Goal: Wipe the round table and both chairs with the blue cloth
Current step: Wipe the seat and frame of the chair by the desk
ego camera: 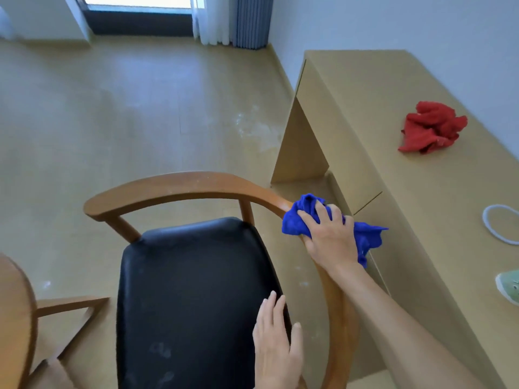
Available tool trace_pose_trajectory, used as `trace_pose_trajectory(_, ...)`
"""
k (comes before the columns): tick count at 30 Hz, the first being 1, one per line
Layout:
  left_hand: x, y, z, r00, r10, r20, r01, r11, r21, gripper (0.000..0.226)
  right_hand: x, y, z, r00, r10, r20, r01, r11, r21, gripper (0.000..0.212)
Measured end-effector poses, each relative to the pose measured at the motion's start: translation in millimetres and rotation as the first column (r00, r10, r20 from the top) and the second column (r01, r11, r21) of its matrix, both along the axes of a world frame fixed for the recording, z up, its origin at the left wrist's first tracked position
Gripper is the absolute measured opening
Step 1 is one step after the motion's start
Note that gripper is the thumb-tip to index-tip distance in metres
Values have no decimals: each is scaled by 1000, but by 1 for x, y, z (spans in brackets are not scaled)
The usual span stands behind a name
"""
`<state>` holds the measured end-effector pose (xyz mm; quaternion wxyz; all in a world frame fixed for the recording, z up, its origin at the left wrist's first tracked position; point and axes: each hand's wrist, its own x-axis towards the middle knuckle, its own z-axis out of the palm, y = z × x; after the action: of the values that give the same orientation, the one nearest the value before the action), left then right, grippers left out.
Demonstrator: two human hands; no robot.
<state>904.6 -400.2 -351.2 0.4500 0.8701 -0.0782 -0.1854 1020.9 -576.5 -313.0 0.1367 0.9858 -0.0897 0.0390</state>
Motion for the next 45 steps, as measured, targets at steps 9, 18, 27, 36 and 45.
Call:
trace_pose_trajectory(9,130,-18,20,952,62,300,-91,992,84,58,93,11,-20,940,291,-176,-283,957,71,50)
trace_pose_trajectory(18,219,-38,32,853,-346,390,234,922,308,88,118,-17,-4,988,117,-104,92,105,990,79)
trace_pose_trajectory(27,266,-67,21,612,-658,438,402,736,545,67,50,-5,2,978,-148,150,-15,662,750,47)
trace_pose_trajectory(36,290,-49,12,679,-635,368,342,717,607,65,47,1,-20,983,-183,-11,158,814,560,65)
trace_pose_trajectory(45,313,9,-2,721,-505,475,114,763,637,57,92,11,-41,966,-62,-250,145,934,327,73)
